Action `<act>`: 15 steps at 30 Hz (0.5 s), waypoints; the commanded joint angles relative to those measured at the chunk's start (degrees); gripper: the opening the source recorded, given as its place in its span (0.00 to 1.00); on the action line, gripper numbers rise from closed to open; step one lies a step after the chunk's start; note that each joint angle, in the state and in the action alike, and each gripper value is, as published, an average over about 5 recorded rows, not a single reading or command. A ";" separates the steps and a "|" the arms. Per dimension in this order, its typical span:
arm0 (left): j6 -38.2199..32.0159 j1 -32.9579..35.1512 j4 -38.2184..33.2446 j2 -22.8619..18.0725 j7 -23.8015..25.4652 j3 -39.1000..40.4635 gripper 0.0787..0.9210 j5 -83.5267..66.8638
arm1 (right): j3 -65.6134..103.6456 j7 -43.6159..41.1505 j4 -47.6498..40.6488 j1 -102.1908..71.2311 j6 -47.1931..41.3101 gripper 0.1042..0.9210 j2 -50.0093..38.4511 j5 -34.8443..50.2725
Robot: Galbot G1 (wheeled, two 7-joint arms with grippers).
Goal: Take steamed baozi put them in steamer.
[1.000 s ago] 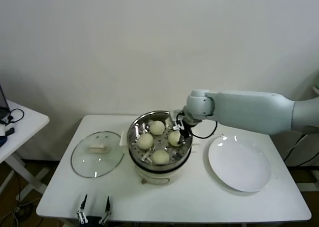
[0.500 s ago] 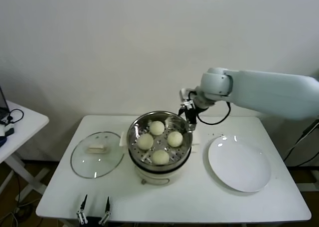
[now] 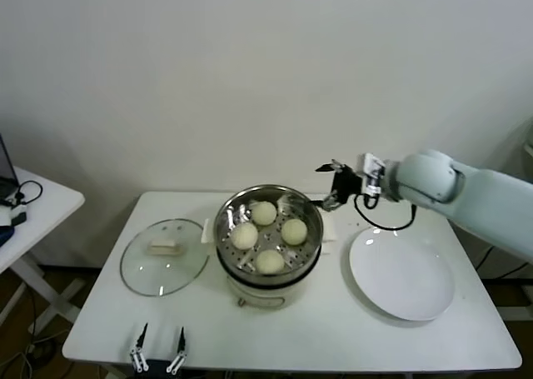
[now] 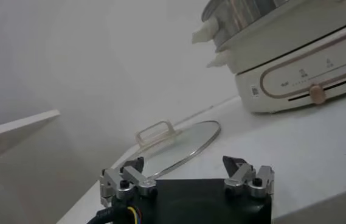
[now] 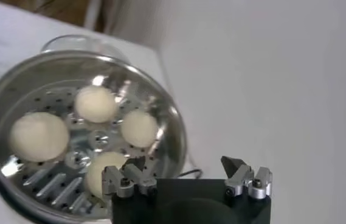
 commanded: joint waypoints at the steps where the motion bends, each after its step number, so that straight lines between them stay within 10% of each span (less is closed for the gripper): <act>1: 0.96 -0.38 -0.78 -0.35 0.07 0.34 0.88 -0.86 | 39.47 16.69 3.52 -50.68 19.16 0.88 -16.91 -2.37; 6: 1.32 -0.75 -0.89 -0.40 0.37 0.58 0.88 -0.93 | 80.84 16.91 1.63 -91.73 23.55 0.88 -6.97 -4.87; 15: 1.43 -0.63 -1.66 -0.32 0.73 0.83 0.88 -2.42 | 95.78 15.16 -0.07 -114.80 33.20 0.88 10.97 -6.31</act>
